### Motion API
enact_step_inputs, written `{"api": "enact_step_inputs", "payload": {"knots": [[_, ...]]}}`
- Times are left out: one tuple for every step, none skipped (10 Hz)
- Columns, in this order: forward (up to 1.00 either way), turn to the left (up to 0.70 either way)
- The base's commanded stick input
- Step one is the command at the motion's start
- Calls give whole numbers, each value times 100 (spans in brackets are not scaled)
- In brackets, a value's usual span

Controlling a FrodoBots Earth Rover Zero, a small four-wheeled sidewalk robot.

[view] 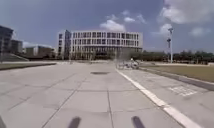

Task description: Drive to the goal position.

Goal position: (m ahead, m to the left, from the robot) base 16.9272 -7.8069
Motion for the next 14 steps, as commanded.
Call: {"api": "enact_step_inputs", "payload": {"knots": [[70,0],[70,0],[70,0],[70,0],[70,0],[70,0],[70,0],[70,0],[70,0],[70,0],[70,0],[70,0],[70,0],[70,0]]}}
